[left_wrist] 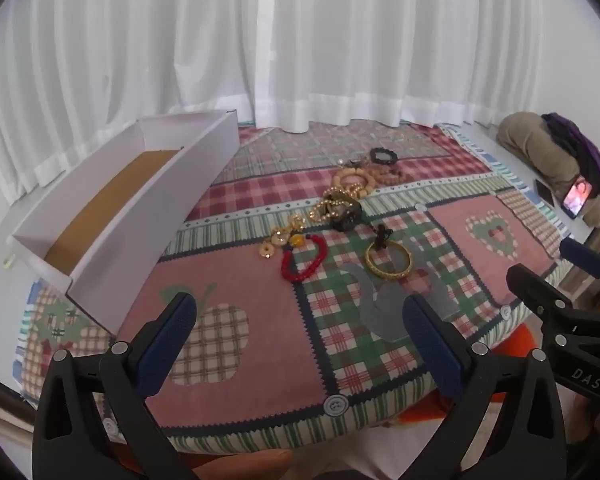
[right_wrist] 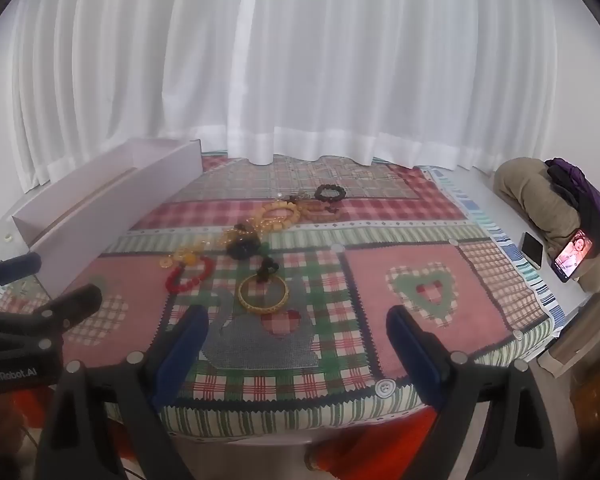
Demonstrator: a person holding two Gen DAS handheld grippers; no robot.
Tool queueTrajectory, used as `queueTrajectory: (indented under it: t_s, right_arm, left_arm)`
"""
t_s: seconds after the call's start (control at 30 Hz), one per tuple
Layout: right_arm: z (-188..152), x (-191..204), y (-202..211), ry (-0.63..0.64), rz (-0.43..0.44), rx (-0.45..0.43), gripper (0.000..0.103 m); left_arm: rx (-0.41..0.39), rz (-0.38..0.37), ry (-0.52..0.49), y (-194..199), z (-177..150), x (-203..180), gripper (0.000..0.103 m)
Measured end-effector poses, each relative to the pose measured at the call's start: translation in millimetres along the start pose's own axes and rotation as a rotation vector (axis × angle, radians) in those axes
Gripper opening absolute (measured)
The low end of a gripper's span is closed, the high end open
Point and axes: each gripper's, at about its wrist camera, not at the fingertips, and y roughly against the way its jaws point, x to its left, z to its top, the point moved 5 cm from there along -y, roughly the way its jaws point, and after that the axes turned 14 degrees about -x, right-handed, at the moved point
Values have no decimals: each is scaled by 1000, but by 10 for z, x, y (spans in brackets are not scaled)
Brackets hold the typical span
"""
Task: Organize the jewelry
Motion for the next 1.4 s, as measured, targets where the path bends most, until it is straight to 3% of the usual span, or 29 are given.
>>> queueTrajectory:
  t_s: [1.4]
  right_arm:
    - [-35,14,-35,-2,23,-3,93]
  left_arm:
    - [16,24,17,70,-98,40,103]
